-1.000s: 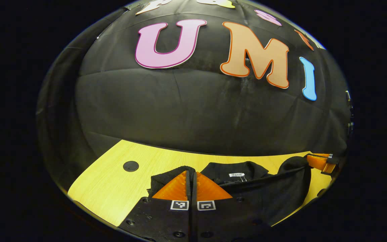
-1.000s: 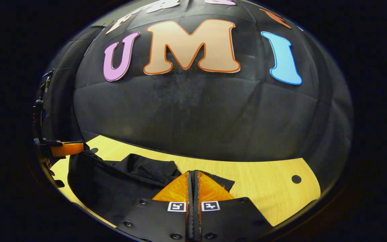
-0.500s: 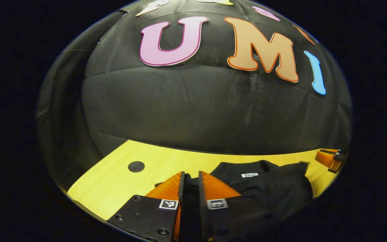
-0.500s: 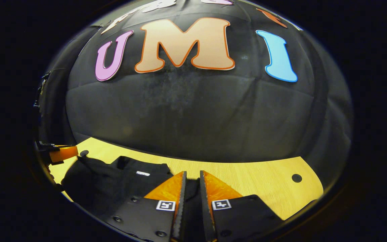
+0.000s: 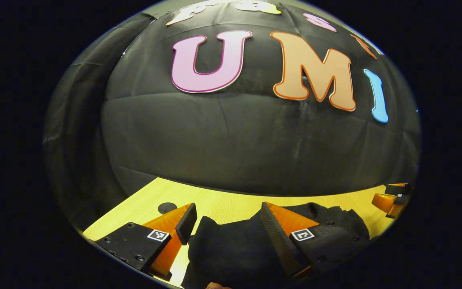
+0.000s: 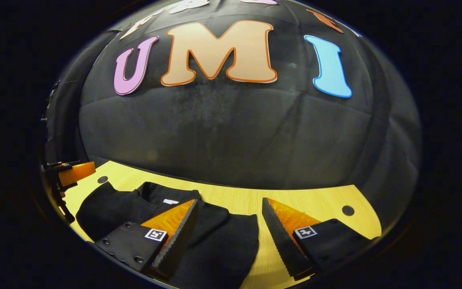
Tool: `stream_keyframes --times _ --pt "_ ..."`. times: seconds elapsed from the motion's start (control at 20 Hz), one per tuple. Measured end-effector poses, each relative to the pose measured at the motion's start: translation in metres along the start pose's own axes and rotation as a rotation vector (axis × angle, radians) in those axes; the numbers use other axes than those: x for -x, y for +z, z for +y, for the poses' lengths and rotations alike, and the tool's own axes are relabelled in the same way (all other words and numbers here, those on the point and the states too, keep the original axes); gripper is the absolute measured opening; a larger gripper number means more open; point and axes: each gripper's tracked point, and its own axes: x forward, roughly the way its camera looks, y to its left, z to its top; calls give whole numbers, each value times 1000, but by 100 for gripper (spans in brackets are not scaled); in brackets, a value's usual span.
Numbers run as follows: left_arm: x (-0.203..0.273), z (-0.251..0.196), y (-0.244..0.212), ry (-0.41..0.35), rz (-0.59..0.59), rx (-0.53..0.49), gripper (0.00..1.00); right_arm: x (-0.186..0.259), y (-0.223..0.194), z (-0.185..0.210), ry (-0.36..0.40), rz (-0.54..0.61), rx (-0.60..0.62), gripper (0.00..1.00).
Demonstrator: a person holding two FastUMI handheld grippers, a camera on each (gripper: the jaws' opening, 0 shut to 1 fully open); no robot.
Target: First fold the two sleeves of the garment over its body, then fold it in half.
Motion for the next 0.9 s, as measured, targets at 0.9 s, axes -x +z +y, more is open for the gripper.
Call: stream_keyframes --times 0.9 --pt "204 32 53 77 -131 -57 94 228 19 -6 -4 -247 -48 99"
